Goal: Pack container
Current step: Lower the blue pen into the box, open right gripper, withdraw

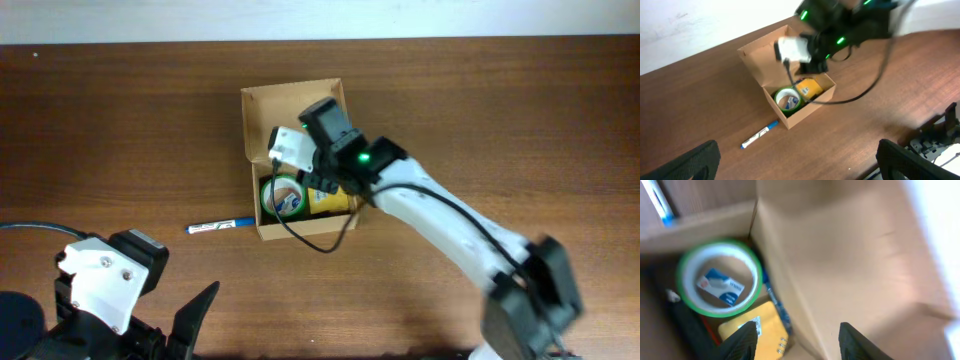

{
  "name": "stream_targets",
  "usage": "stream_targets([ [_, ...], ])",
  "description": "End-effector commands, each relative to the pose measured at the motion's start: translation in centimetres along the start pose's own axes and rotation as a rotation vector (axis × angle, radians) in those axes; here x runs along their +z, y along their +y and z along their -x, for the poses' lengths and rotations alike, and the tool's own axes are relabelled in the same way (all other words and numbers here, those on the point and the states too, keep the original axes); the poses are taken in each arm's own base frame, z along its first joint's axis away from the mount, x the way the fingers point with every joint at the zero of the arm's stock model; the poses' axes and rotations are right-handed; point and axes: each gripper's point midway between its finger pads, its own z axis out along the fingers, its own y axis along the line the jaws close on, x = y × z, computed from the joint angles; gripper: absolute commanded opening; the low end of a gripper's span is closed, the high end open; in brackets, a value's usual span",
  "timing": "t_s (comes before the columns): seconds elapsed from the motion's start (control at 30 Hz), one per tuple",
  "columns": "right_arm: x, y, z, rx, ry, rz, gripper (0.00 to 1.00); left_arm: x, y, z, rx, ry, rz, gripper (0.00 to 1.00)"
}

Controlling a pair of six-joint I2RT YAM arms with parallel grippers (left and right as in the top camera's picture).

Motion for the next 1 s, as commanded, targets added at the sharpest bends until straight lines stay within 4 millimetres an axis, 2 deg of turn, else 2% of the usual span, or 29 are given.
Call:
stream_targets([
  [0.0,-5.4,-1.7,2.6,0.109,-0.103,-0.073,0.54,-0.3,0.6,0.2,-0.011,-0.01,0.035,0.99],
  [0.13,-9.0,-2.2,3.3,0.186,-0.159,-0.103,0.54,-0.3,1.1,0.1,-0.011,-0.007,0.066,1.0],
  [0.27,-11.7,-2.2,3.4,0.263,-0.187,-0.111,0.7,0.1,1.5,-0.2,-0.012,0.013,0.084,1.0],
  [0.4,-13.4,-2.4,2.7,0.335,-0.192,-0.119,0.8,1.1,2.9,-1.8,-0.055,0.098,0.169,0.99],
  [0.57,-14.4,-4.3,1.0,0.502,-0.189,-0.153,0.99,3.2,3.6,-2.6,-0.109,0.17,0.203,1.0],
  [0.8,-14.9,-7.7,-2.4,0.761,-0.172,-0.214,0.99,6.0,5.5,-3.6,-0.4,0.233,0.348,1.0],
  [0.97,-15.0,-8.3,-4.6,0.8,-0.12,-0.23,0.99,7.8,6.9,-5.1,-0.61,0.269,0.487,1.0],
])
